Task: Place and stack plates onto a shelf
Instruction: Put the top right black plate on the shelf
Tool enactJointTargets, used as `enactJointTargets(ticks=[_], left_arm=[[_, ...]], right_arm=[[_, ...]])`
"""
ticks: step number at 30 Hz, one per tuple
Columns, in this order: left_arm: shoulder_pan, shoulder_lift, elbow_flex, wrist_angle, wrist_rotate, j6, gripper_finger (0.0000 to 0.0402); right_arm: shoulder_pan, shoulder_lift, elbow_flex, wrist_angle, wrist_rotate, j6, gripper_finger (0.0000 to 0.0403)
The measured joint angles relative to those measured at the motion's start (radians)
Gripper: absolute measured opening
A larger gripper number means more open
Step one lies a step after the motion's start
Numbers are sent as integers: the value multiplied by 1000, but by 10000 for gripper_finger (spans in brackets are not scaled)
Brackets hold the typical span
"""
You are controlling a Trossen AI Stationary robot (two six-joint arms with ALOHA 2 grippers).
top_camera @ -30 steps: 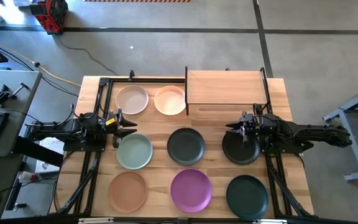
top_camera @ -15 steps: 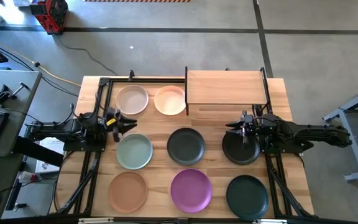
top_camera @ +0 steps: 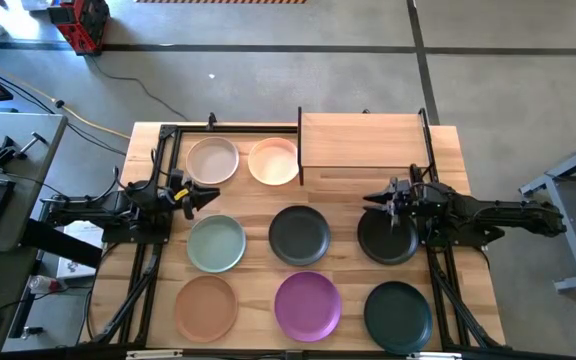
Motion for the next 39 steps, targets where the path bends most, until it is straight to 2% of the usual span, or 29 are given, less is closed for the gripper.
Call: enactJointTargets(ticks=[7,11,16,21,25,30,34,39], left_arm=[[0,0,0,47,-53,-38,117],[0,0,0,176,-104,-1,117],[0,0,0,344,-120,56,117],[0,0,10,412,-145,57,117],[0,11,60,412,-145,88,117],[0,59,156,412,-144,189,117],[0,122,241,386,-153,242,117],[0,221,345,279,-198,250,117]], right_arm=[[0,0,0,188,100,69,152],[0,0,0,378,138,80,152],[0,0,2,599,141,77,152],[0,0,87,606,141,68,152],[0,0,212,459,139,18,152],[0,17,428,57,151,-18,152],[0,86,582,-195,169,48,152],[0,208,719,-415,169,209,152]])
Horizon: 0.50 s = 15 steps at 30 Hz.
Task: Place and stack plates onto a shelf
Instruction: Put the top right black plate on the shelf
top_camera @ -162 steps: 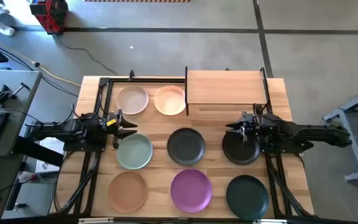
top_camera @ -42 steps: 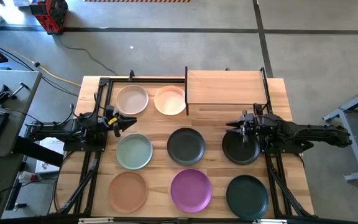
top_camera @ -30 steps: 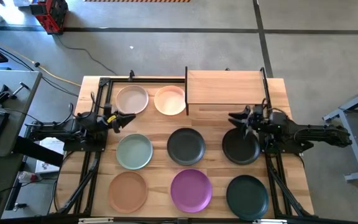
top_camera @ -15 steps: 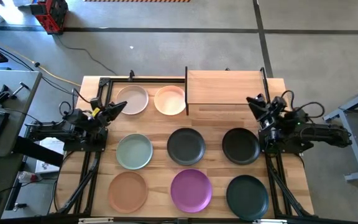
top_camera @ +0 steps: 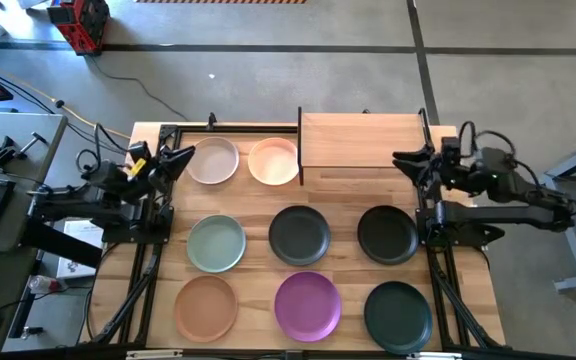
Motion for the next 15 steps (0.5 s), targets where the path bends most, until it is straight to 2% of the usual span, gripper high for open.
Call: enactJointTargets(ticks=[6,15], left_arm=[[0,112,71,-44,-64,2,117],[0,210,79,-100,-87,-57,117]], right_arm=[[0,158,76,-188,-82,164,152],[1,385,81,-328,-296,355,152]])
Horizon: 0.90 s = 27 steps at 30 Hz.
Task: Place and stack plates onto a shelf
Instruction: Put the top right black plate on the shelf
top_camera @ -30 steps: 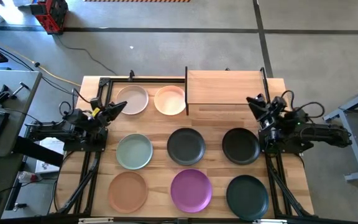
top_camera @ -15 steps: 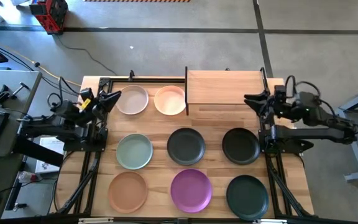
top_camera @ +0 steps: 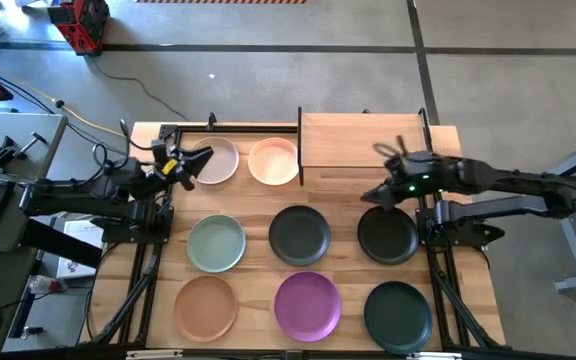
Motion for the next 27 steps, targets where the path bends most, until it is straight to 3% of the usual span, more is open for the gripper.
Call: enactJointTargets(ticks=[9,27], left_arm=[[0,48,0,-111,0,-108,117],[0,59,0,-160,-2,-112,117]], right_arm=[[13,179,0,-30,-8,142,152],[220,464,1,-55,46,356,152]])
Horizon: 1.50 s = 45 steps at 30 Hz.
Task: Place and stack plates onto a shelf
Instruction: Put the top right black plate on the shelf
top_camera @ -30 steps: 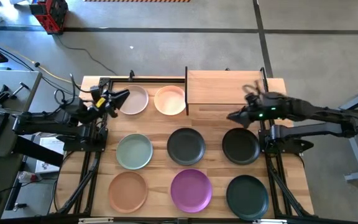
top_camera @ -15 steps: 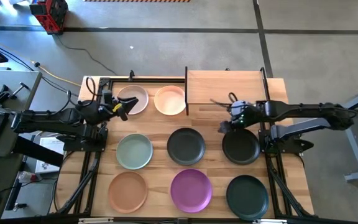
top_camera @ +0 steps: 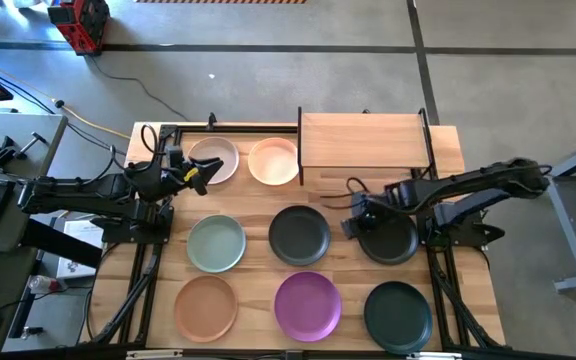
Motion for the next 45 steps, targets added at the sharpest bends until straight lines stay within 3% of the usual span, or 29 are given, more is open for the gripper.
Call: enactJointTargets(ticks=[19,37,41,45], left_arm=[[0,0,0,-6,0,36,117],[0,0,0,-6,0,36,117],[0,0,0,-6,0,36,117],[0,0,0,-6,0,36,117]], right_arm=[[89,219,0,-30,37,52,152],[96,302,0,-48,88,15,150],[96,302,0,-48,87,14,126],[96,302,1,-46,71,11,75]])
